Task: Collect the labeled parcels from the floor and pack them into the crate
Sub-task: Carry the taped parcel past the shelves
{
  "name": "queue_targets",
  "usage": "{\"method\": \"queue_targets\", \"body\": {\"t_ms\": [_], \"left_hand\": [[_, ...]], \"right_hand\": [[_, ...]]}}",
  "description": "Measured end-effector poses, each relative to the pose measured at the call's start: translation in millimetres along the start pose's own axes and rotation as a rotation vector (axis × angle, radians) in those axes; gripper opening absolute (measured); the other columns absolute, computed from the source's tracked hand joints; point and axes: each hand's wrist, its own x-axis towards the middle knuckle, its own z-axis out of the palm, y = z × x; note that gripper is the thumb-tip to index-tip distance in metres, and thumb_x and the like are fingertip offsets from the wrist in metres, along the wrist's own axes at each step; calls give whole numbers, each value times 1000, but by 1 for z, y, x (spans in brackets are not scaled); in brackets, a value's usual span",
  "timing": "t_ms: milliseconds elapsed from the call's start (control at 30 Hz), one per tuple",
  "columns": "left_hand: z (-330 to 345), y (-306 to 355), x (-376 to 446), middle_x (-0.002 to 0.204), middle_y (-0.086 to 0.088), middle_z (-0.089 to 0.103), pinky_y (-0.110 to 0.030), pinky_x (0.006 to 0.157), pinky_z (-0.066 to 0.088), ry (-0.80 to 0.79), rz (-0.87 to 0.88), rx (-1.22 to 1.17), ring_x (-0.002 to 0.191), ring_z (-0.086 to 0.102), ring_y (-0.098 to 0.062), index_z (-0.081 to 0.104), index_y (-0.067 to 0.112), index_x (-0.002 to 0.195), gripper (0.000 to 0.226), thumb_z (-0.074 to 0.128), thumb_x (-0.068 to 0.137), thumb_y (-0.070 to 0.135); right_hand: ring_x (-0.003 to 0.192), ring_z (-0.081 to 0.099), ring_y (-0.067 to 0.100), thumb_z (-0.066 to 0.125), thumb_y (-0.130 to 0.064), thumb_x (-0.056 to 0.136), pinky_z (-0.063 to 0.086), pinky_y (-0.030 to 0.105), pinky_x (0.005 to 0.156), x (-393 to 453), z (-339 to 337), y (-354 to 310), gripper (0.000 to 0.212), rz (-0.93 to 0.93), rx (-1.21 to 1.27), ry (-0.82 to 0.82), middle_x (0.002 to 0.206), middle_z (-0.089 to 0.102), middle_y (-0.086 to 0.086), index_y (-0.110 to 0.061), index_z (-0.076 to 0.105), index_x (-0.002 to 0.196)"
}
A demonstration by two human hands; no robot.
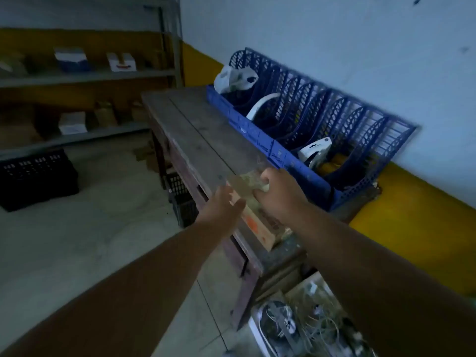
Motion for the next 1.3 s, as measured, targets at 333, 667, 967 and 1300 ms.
{"method": "queue_targets", "body": {"t_ms": [333, 667, 967, 1300], "left_hand": [[84, -9, 62, 118, -10, 62, -41, 89, 51, -143, -414, -182, 101, 62, -29, 52, 18, 128, 47, 43, 94, 48], [-82, -17, 69, 104, 13, 74, -49, 70, 60, 156, -206, -957, 94, 73, -19, 49, 74, 111, 50, 61, 93, 29], [-301, -137, 16, 114, -11, 71, -45, 70, 57, 422, -96, -1032, 95, 71, -32, 51, 36, 135, 63, 68, 77, 22], [-509, -266, -35, 118, -17, 68, -51, 73, 56, 592, -106, -1080, 100, 70, -37, 55, 34, 125, 43, 66, 85, 45]], "right_hand": [[115, 52, 32, 57, -57, 85, 47, 44, 93, 81, 58, 80, 72, 416, -128, -266, 132, 49, 13, -14, 36, 139], [109, 61, 24, 54, -81, 58, 51, 46, 92, 133, 50, -55, 89, 247, 438, -80, 121, 61, 0, -24, 50, 126], [85, 70, -1, 69, -66, 64, 59, 24, 66, 131, 125, -281, 44, -139, 1000, -392, 99, 68, -28, -56, 54, 105], [74, 67, -10, 64, -67, 79, 48, 12, 55, 112, 218, -533, 38, -286, 961, -410, 90, 68, -33, -45, 59, 109]]}}
